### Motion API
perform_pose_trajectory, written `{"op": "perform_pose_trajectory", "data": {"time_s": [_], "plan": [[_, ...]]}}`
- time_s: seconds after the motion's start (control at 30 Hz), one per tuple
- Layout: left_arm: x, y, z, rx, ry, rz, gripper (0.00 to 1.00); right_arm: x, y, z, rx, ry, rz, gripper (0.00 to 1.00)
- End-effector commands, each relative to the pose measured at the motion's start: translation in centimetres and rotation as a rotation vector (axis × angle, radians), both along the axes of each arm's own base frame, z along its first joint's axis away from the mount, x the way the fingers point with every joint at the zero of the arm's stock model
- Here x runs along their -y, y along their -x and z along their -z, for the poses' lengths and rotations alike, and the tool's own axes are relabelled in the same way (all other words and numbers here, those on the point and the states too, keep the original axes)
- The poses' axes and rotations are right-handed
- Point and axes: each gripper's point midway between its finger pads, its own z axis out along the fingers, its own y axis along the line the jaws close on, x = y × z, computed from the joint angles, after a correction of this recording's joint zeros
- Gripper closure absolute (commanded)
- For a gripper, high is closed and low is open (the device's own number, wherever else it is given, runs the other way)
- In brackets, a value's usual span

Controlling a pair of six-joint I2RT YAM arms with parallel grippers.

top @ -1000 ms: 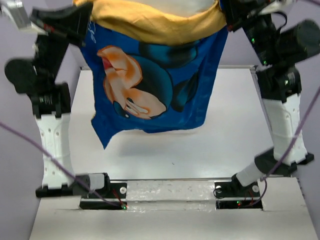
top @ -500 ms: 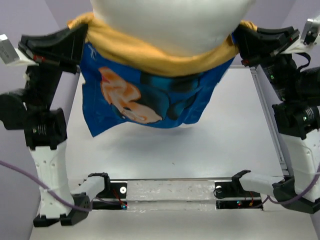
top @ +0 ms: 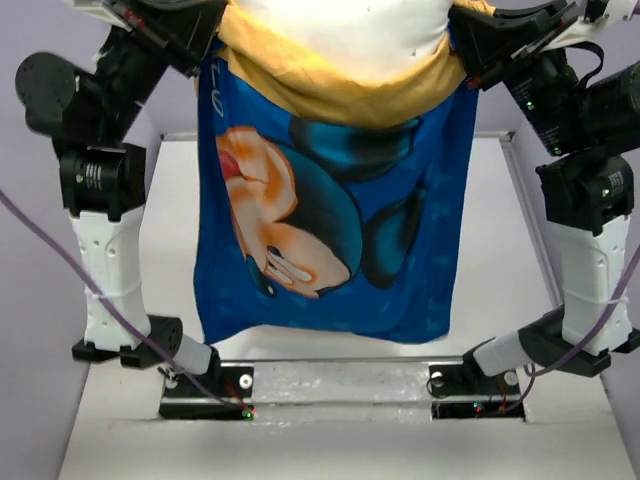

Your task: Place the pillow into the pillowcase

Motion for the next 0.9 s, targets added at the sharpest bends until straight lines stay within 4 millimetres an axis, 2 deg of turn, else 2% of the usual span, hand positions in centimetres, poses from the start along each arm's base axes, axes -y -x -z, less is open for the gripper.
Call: {"op": "perform_pose_trajectory", "data": {"time_s": [0.0,0.03,0.07,0.1,0.13,0.17,0.2,0.23,0.27,0.3,0.33,0.37,0.4,0.43,0.47,0.5,0.53,0.57,0.6,0.63,0.67,0.7,0.73,0.77,0.8,0.83,0.87], "plan": [[-1.0,3.7,-3.4,0.068,-0.085,-0.242,1.0,3.1,5.9,-4.4,0.206,-0.097,0.011,1.0],[2.2,-5.3,6.4,-0.226,-0.211,-0.257,1.0,0.1,-2.5,6.1,0.008,-0.061,0.046,1.0],[4.5,-1.3,1.0,0.046,-0.112,-0.071,1.0,0.8,-3.8,4.8,0.016,-0.092,0.095,1.0],[4.2,-1.0,-0.7,0.096,-0.061,-0.08,1.0,1.0,-3.3,2.1,0.023,-0.068,0.102,1.0],[3.1,1.3,-4.6,0.181,-0.011,-0.114,1.0,1.9,-0.3,-2.8,0.113,-0.084,0.086,1.0],[-3.2,15.4,-13.8,0.519,0.188,-0.129,1.0,2.4,3.6,-6.2,0.188,-0.088,0.021,1.0],[-4.6,19.5,-14.4,0.582,0.204,-0.114,1.0,4.8,10.0,-10.6,0.356,-0.154,-0.005,1.0],[1.2,5.7,-5.1,0.232,0.022,-0.113,1.0,3.9,8.6,-8.3,0.251,-0.093,-0.013,1.0],[2.4,2.7,0.3,0.142,0.003,-0.116,1.0,3.9,6.7,-7.7,0.22,-0.105,0.021,1.0],[-1.3,4.0,-0.2,0.219,0.15,-0.253,1.0,0.6,-1.3,2.2,0.015,-0.053,0.037,1.0],[0.3,0.2,3.5,0.101,0.1,-0.235,1.0,0.8,-1.6,1.3,0.103,-0.102,0.048,1.0],[0.3,2.4,-2.7,0.168,0.054,-0.188,1.0,5.6,8.4,-8.2,0.275,-0.165,0.061,1.0],[0.1,7.0,-7.8,0.302,0.079,-0.144,1.0,4.1,6.4,-9.3,0.283,-0.156,0.035,1.0],[-0.7,10.7,-11.0,0.389,0.117,-0.115,1.0,6.8,14.0,-12.1,0.425,-0.209,-0.008,1.0],[-2.9,15.3,-12.7,0.479,0.136,-0.14,1.0,3.4,10.7,-9.1,0.303,-0.103,-0.094,1.0],[0.6,3.1,-4.3,0.073,-0.032,-0.251,1.0,2.7,8.0,-6.8,0.188,-0.054,-0.063,1.0],[1.8,-1.6,-0.6,-0.066,-0.078,-0.313,1.0,-2.3,-5.1,5.4,-0.207,0.107,-0.011,1.0],[4.1,0.7,-4.2,0.111,-0.047,-0.16,1.0,0.7,1.3,-1.9,0.122,-0.083,-0.019,1.0],[0.7,8.2,-10.0,0.325,0.086,-0.143,1.0,1.2,1.8,-2.4,0.146,-0.091,-0.005,1.0],[-2.4,13.8,-13.2,0.459,0.197,-0.144,1.0,2.5,4.8,-6.1,0.2,-0.107,-0.008,1.0],[-0.9,9.9,-11.0,0.371,0.161,-0.172,1.0,6.1,12.6,-11.5,0.404,-0.189,-0.008,1.0],[-4.6,16.0,-12.0,0.48,0.237,-0.183,1.0,5.5,12.2,-10.4,0.365,-0.148,-0.022,1.0],[-2.8,11.6,-8.2,0.378,0.195,-0.212,1.0,4.3,8.9,-7.8,0.23,-0.083,0.0,1.0],[-0.4,6.2,-3.3,0.249,0.141,-0.235,1.0,2.2,2.0,-3.5,0.071,-0.039,0.05,1.0],[1.4,4.6,-3.6,0.228,0.081,-0.204,1.0,2.3,3.1,-4.6,0.162,-0.07,0.034,1.0],[1.0,7.2,-8.1,0.309,0.1,-0.158,1.0,3.3,6.6,-7.4,0.268,-0.116,-0.002,1.0],[-6.3,21.7,-15.7,0.634,0.298,-0.112,1.0,3.7,10.2,-9.0,0.308,-0.123,-0.074,1.0]]}}
